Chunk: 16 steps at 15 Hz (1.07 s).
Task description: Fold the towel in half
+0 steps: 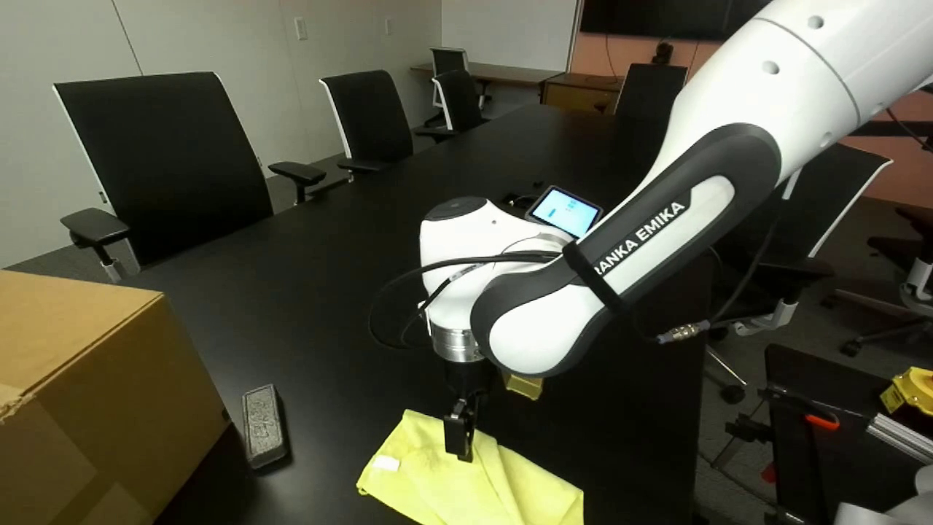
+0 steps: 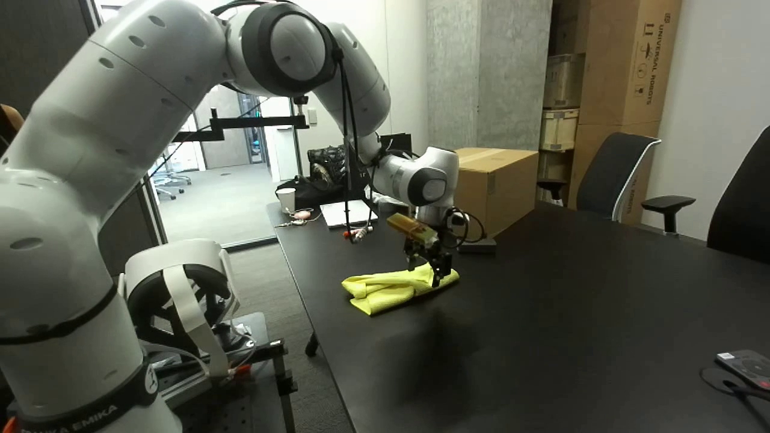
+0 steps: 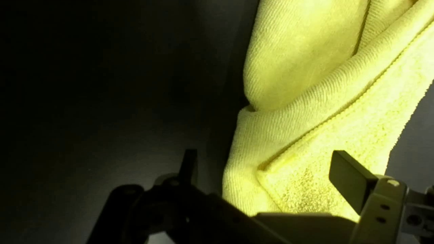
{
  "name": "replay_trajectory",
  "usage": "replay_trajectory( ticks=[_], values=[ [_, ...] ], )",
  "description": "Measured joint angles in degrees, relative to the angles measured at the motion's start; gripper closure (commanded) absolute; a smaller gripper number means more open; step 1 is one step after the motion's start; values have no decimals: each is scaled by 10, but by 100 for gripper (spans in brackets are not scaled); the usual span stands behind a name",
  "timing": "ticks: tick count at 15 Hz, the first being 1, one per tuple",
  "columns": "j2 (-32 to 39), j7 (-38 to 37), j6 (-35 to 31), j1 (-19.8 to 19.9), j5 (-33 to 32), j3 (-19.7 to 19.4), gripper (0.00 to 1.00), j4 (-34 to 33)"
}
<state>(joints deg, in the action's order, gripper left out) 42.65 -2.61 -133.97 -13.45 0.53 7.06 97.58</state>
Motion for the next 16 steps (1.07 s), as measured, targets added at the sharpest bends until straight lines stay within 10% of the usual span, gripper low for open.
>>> replay_trajectory(
  ticks=[16],
  values=[
    [-9,4,-38,-2,0,20,0,16]
  ],
)
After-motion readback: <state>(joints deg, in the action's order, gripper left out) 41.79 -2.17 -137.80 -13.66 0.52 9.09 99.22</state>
